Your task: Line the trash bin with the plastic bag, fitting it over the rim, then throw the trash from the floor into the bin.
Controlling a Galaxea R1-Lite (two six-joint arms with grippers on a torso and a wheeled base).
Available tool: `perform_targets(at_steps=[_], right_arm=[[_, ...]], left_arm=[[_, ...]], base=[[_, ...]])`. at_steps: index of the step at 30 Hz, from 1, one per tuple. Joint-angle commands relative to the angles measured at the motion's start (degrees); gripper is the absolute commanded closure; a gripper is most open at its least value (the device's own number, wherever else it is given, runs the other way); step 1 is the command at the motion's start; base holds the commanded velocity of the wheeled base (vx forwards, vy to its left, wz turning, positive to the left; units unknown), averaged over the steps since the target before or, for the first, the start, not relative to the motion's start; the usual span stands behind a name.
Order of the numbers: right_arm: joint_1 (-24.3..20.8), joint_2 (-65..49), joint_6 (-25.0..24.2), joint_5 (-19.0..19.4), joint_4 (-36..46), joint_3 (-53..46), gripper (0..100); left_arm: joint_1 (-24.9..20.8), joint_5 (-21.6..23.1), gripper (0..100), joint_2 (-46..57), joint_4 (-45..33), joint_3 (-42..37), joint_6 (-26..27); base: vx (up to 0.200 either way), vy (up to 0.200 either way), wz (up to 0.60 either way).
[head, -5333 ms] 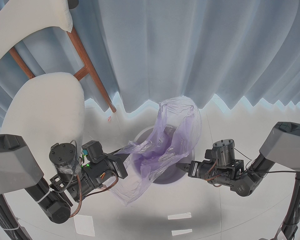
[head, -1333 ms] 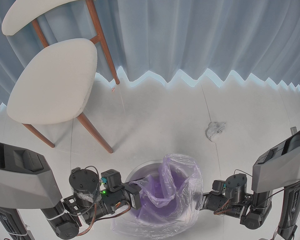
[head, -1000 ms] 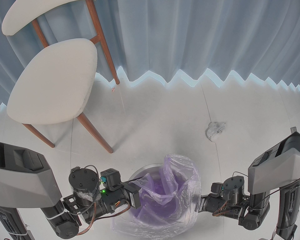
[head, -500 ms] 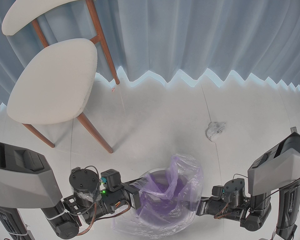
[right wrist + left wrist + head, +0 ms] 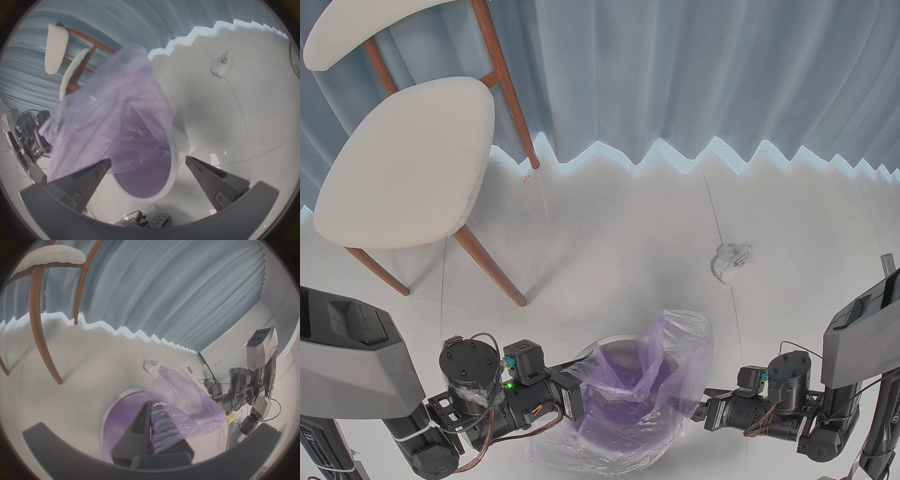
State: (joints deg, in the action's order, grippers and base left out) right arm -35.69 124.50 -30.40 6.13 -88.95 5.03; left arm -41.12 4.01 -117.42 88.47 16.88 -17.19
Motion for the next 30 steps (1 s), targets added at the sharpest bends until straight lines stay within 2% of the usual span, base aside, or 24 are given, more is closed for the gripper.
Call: perform_targets(at_steps=[1,13,15,16,18,19,20,25,30], right_arm=[[1.24,-5.23,0.08,0.02,0.01,-0.29,0],[3.17,-14.11,0.17,0.02,8.36,1.73,0],[3.26,-18.68,0.17,0.11,17.24,4.02,0],[3.26,-19.12,0.17,0.11,18.20,4.28,0],[3.26,-22.73,-0.01,0.11,25.50,6.65,0],[3.26,-22.73,-0.01,0.11,25.50,6.65,0],[3.26,-25.98,-0.36,0.20,29.80,7.89,0],[2.65,-30.64,-1.15,0.20,37.80,10.52,0],[2.12,-30.55,-1.41,0.20,39.21,10.87,0]], left_arm=[[0.07,0.03,100,0.09,0.04,0.08,-0.04],[0.07,0.30,100,0.26,0.04,0.61,-0.13],[-0.01,0.30,100,0.26,0.04,0.69,-0.04],[-0.01,0.21,100,0.26,0.04,0.78,-0.04],[-0.10,0.12,100,0.00,0.04,1.22,0.14],[-0.10,0.12,100,0.00,0.04,1.22,0.14],[0.07,-0.06,100,-0.09,0.04,1.84,0.05],[-0.19,-1.99,100,0.09,0.04,3.51,-0.21],[-0.37,-2.43,100,0.17,0.04,3.68,-0.21]], base=[[0.000,0.000,0.00],[0.000,0.000,0.00],[0.000,0.000,0.00],[0.000,0.000,0.00],[0.000,0.000,0.00],[0.000,0.000,0.00],[0.000,0.000,0.00],[0.000,0.000,0.00],[0.000,0.000,0.00]])
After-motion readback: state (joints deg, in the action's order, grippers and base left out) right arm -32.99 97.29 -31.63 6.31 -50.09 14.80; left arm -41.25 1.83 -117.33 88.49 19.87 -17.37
